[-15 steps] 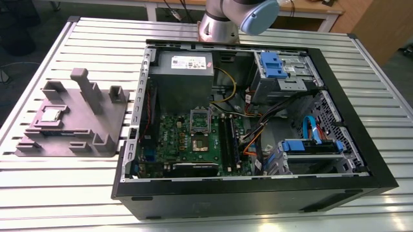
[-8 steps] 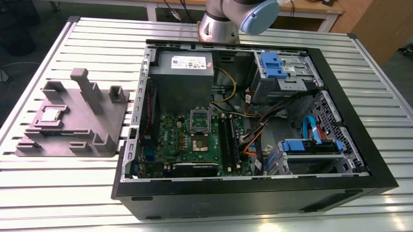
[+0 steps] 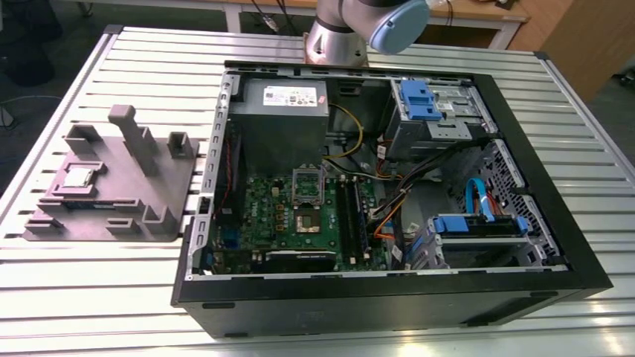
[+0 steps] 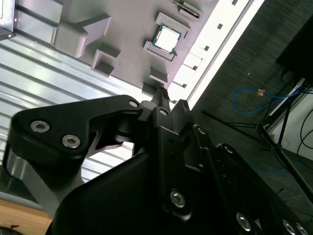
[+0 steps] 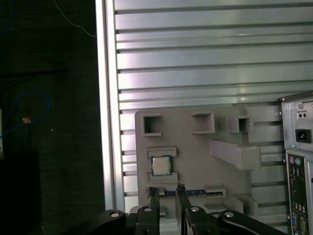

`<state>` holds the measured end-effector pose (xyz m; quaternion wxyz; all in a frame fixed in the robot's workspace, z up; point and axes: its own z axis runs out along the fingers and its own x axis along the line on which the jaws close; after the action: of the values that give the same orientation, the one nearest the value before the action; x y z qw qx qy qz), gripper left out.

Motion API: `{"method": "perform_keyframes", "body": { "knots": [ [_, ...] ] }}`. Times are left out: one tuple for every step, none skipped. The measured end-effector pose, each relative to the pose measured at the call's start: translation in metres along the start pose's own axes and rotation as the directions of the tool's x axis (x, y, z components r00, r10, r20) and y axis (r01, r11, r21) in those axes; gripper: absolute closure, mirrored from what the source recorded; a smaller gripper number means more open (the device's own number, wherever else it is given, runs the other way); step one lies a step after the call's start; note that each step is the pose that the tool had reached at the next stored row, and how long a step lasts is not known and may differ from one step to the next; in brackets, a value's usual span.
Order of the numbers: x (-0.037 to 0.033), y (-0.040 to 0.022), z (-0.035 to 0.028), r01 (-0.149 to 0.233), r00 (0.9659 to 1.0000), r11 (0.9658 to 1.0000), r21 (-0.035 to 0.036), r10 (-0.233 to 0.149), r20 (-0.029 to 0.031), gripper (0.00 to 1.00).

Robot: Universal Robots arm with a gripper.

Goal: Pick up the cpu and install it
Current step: 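Pick up the cpu and move it towards the insertion slot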

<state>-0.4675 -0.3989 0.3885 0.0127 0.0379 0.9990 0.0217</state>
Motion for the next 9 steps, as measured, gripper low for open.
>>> {"method": "perform_keyframes", "body": {
  "knots": [
    [0.0,0.0,0.0,0.0,1.0,1.0,-0.0001,0.0,0.0,0.71],
    [0.0,0.0,0.0,0.0,1.0,1.0,-0.0001,0.0,0.0001,0.65],
    [0.0001,0.0,0.0,0.0,1.0,1.0,-0.0001,0.0,0.0,0.65],
    [0.0,0.0,0.0,0.0,1.0,1.0,-0.0001,0.0,0.0,0.59],
    [0.0001,0.0,0.0,0.0,1.0,1.0,0.0,0.0,0.0,0.53],
    [0.0001,0.0,0.0,0.0,1.0,1.0,0.0,0.0,0.0,0.47],
    [0.0001,0.0,0.0,0.0,1.0,1.0,-0.0001,0.0,0.0001,0.47],
    [0.0001,0.0,0.0,0.0,1.0,1.0,-0.0001,0.0,0.0001,0.42],
    [0.0001,0.0,0.0,0.0,1.0,1.0,0.0,0.0,0.0,0.42]
  ]
}}
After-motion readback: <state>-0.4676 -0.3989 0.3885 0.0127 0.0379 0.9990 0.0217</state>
